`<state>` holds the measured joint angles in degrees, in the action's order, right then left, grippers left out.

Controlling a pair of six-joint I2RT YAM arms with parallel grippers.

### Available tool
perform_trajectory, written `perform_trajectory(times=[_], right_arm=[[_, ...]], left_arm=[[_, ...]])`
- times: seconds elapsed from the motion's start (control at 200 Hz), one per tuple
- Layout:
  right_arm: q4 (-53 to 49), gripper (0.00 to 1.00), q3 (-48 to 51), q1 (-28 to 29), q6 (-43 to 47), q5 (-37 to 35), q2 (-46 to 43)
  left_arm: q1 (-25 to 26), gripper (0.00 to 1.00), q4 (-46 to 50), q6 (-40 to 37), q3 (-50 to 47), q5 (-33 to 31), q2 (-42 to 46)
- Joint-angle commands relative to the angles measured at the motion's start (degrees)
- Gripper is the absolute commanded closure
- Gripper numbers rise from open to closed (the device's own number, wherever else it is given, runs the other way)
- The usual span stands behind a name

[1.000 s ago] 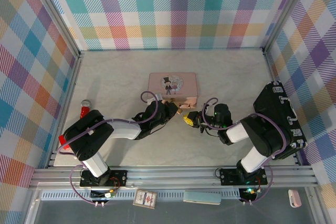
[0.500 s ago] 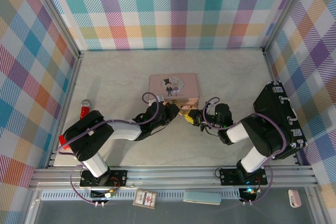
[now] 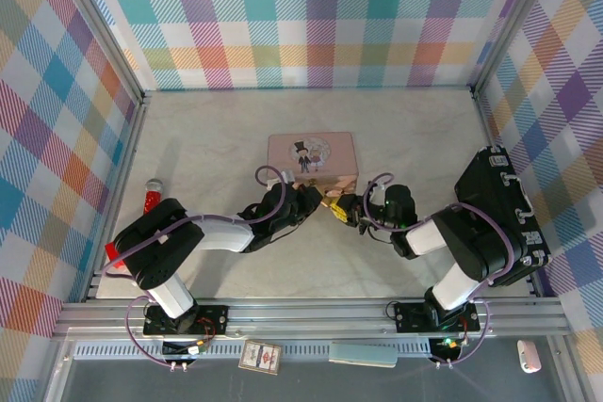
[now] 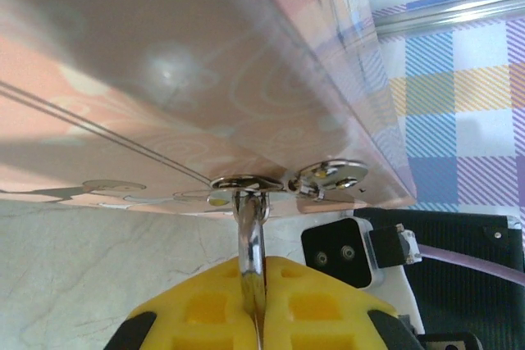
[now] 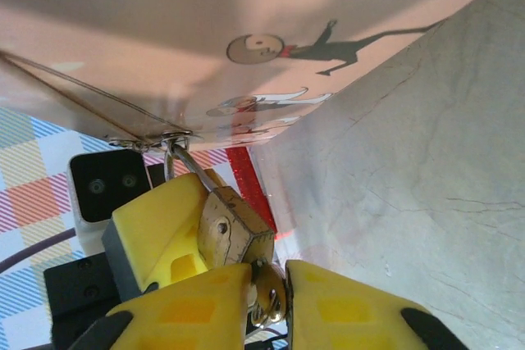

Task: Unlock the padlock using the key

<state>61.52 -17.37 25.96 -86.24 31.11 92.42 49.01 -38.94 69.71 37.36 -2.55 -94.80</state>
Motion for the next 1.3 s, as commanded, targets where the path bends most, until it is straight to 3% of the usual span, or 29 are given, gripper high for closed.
perform_trajectory(times=[0.0, 0.19, 0.285, 0.38, 0.49, 0.66, 0.785, 0.965, 1.295], right_arm=[[-0.6, 0.69, -2.8, 0.2, 5.9, -1.4, -4.6], [-34.0, 0.51, -4.1, 0.1, 25.9, -5.0, -20.5], [-49.7, 0.51, -6.6, 0.6, 37.9, -9.8, -29.3], [-56.3, 0.52, -7.4, 1.6, 47.2, -13.5, -34.6], [-56.0, 0.55, -5.5, 4.7, 55.6, -17.8, -38.7], [-51.2, 0.54, -0.8, 16.3, 70.7, -29.1, -44.3], [-50.7, 0.52, 1.2, 21.3, 77.1, -34.8, -44.8], [-47.0, 0.51, 2.2, 27.0, 83.4, -42.2, -39.6], [-33.5, 0.57, 0.7, 30.2, 91.1, -47.3, -24.6]], left_arm=[[4.4, 1.0, 5.1, -0.7, 1.3, 8.1, 3.7], [3.3, 1.0, 13.0, -2.2, 1.4, 5.2, 7.2], [2.4, 1.0, 14.6, -3.0, 1.7, 5.4, 8.0], [1.9, 1.0, 15.3, -3.6, 2.3, 5.9, 8.2], [1.5, 1.0, 16.2, -3.9, 3.1, 6.1, 8.6], [1.0, 1.0, 19.2, -4.0, 3.8, 6.1, 9.7], [0.5, 1.0, 20.8, -4.0, 4.2, 6.1, 10.6], [0.1, 1.0, 21.8, -4.3, 4.3, 6.2, 11.5], [0.1, 1.0, 21.0, -4.1, 4.0, 7.3, 11.6]])
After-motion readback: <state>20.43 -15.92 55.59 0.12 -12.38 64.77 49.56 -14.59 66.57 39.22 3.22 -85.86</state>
